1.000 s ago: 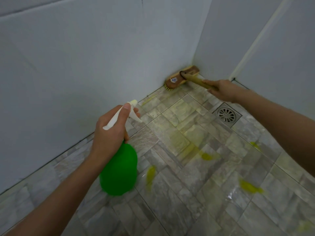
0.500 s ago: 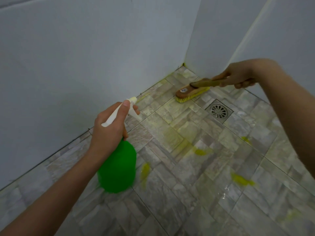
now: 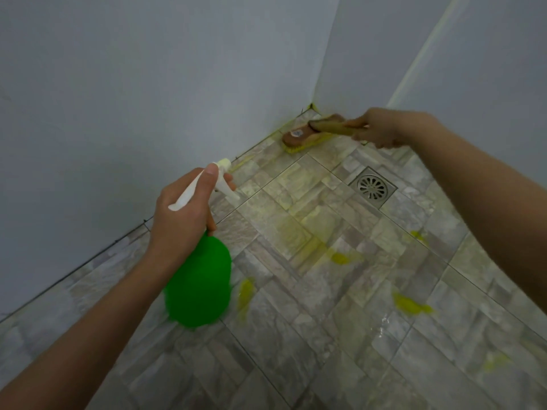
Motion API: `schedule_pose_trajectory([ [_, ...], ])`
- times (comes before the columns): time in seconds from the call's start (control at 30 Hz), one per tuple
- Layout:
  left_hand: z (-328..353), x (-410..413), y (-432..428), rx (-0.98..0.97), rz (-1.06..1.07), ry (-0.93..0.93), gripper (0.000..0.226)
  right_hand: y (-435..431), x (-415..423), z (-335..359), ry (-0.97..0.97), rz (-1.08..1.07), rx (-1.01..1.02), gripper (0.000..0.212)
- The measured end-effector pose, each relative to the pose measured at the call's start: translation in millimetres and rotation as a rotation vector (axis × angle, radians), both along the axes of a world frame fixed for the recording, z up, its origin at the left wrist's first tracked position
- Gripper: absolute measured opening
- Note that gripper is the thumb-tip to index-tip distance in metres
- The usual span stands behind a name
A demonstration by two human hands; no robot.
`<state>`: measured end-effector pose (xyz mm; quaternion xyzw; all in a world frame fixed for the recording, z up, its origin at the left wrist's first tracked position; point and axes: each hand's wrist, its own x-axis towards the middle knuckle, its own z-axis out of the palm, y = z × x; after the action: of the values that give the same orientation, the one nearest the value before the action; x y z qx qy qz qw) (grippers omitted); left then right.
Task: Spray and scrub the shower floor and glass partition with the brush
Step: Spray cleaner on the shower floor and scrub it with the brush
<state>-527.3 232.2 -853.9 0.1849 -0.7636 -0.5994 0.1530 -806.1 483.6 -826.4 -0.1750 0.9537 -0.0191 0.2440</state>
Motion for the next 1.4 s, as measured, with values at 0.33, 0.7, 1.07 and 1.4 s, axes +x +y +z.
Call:
schedule_pose_trajectory([
  [0.33, -2.1, -0.7, -1.3, -0.005, -0.014, -0.006, 0.033, -20.6, 1.6, -0.1, 0.016, 0.023, -0.008, 0.045],
  [0.7, -1.5, -0.3, -8.3, -0.025, 0.000, -0.007, 0.033, -35.6, -1.6, -9.4, 0.014, 0.040, -0.050, 0.045],
  [1.07, -0.1, 4.2, 1.2, -0.009, -0.019, -0.015, 0.032, -32.1, 28.3, -4.1, 0.028, 0.072, 0.016, 0.044],
  [1.4, 11.3, 23.0, -4.7, -0.016, 0.000, -0.025, 0.029, -57.9, 74.1, -2.3, 0.091, 0.121, 0.060, 0.044],
])
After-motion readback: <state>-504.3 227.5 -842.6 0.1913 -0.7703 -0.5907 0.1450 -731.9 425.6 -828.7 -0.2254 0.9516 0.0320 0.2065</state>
